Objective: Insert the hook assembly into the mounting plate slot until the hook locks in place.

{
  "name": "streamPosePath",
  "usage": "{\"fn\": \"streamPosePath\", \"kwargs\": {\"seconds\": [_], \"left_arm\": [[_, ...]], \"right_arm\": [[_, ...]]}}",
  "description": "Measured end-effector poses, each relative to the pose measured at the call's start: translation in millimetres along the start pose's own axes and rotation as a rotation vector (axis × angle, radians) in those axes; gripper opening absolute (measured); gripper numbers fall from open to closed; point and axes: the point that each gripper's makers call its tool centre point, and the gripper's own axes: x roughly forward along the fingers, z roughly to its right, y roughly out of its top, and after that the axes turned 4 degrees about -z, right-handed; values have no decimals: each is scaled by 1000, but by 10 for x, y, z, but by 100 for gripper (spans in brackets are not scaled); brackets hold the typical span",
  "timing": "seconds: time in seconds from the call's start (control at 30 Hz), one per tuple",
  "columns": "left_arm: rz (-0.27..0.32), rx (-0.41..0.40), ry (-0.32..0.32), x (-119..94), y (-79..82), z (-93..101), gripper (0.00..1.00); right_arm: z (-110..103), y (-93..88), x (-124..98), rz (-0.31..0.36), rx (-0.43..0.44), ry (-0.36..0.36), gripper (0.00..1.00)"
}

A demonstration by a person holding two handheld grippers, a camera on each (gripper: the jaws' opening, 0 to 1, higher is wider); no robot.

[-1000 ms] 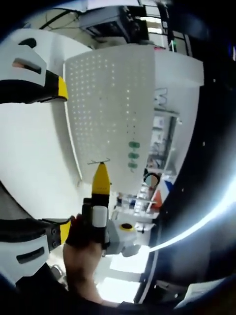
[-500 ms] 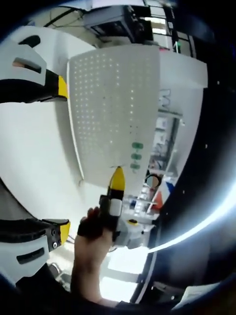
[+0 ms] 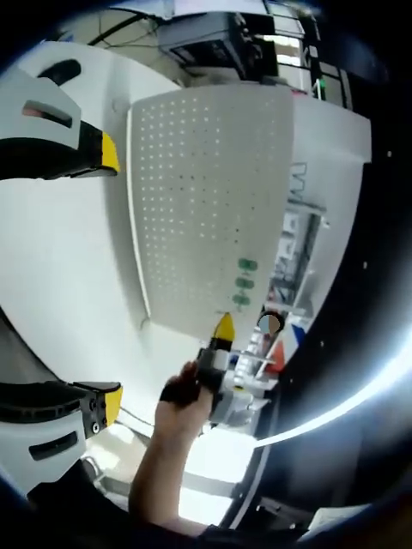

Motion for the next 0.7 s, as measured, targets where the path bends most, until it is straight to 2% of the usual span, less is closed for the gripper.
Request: {"fn": "streamPosePath", "kwargs": {"seconds": [0.3, 0.47, 0.63, 0.7], "left_arm": [[-11, -16, 19, -5, -20, -109, 97], [-12, -25, 33, -12, -22, -174, 95], [-12, -30, 35, -22, -24, -212, 94], [-12, -35, 37, -22, -29, -221, 95]], "right_arm": [[477, 389, 6, 79, -19, -108, 1], [671, 531, 7, 110, -24, -155, 1], [878, 627, 87, 135, 18, -186, 1], [970, 656, 137, 139, 8, -206, 1]]}}
